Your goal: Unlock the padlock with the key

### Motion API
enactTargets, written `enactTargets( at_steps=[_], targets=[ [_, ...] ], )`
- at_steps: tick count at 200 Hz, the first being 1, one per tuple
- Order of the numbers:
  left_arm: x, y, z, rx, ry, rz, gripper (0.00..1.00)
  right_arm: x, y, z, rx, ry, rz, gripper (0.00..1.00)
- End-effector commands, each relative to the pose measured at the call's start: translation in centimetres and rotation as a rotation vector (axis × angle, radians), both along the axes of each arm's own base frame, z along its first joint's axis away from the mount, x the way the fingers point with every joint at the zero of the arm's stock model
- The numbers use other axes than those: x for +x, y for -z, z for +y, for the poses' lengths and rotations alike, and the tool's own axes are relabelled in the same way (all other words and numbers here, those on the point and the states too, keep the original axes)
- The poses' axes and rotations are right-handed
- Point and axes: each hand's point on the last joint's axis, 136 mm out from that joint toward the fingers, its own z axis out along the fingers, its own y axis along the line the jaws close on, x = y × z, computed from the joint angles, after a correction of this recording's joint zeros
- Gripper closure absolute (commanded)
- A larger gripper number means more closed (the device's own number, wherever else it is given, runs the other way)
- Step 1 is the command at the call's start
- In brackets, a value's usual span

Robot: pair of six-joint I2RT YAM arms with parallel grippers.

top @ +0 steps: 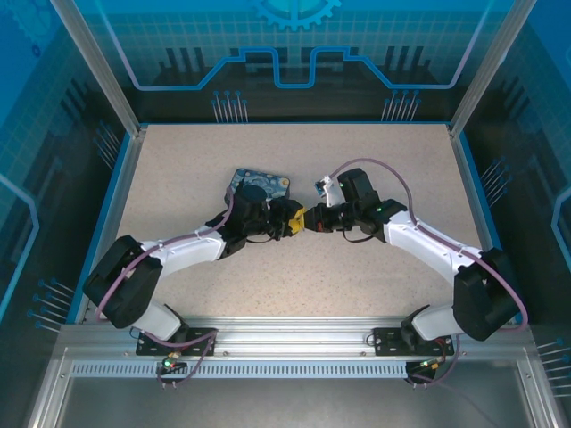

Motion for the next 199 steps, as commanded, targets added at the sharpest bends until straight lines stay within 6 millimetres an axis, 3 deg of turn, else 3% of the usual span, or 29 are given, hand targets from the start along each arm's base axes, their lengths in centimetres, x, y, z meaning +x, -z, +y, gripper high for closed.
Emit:
enactTargets(
  at_steps=[1,139,199],
  targets=[
    [0.0,-0.7,0.7,0.020,-0.010,-0.035,0.66,-0.6,-0.4,-0.2,-0.001,-0.011,-0.025,1.00],
    [0.1,-0.8,1.4,0.048,-0.021,-0.057,0.78,-0.7,-0.2,-0.9,-0.004,0.001,-0.024,1.00],
    [0.3,-1.0,1.8,0.067,-0.026,-0.081,1.00,-0.7,-0.2,-1.0,-0.003,0.004,-0.024,1.00]
  ],
)
